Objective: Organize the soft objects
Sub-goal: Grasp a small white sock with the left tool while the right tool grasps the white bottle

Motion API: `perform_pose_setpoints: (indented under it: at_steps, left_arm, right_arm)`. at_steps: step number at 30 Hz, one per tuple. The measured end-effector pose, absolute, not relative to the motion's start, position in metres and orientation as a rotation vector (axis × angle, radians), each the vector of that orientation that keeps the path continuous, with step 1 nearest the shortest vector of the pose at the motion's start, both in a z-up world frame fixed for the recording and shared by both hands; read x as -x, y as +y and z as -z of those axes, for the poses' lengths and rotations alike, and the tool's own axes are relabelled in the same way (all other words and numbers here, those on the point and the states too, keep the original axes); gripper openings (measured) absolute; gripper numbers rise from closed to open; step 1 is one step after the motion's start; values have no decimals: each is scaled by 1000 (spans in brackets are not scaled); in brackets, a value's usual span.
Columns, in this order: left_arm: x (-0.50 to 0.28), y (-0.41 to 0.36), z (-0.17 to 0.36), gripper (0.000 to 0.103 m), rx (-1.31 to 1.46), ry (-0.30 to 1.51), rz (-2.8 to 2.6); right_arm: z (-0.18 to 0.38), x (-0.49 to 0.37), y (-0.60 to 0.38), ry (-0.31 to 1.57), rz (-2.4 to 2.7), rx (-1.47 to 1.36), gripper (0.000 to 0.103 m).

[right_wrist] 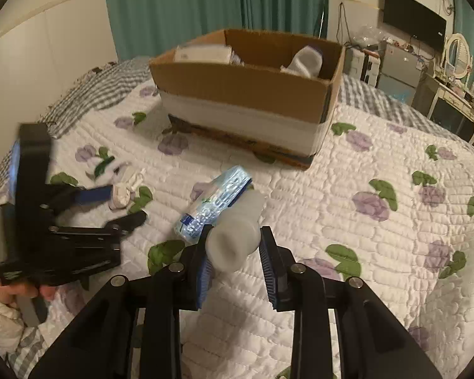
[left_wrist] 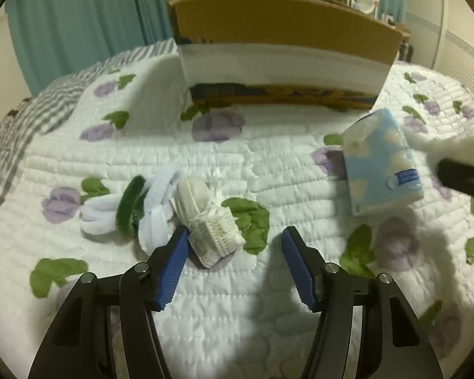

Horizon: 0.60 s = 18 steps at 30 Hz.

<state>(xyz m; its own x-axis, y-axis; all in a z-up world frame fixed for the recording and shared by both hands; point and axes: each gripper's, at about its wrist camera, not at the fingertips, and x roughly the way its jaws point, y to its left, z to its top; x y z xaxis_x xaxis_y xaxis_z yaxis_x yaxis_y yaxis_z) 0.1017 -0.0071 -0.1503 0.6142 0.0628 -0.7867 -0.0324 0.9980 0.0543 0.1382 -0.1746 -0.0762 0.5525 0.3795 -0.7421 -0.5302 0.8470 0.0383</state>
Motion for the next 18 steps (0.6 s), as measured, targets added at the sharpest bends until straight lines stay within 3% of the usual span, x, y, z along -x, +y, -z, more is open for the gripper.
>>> perform_pose_setpoints:
  at_steps: [2, 5, 18]
  left_arm:
    - [-102, -10, 151, 48, -50, 898, -50]
    - [-100, -12, 149, 28, -62, 895, -31]
    - [-64, -29, 106, 28, -72, 827, 53]
  right_arm:
    - [73, -136, -177, 817, -538, 197, 28]
    - [71, -134, -180, 827, -540, 177, 28]
    - [49, -109, -192, 807, -555, 149, 28]
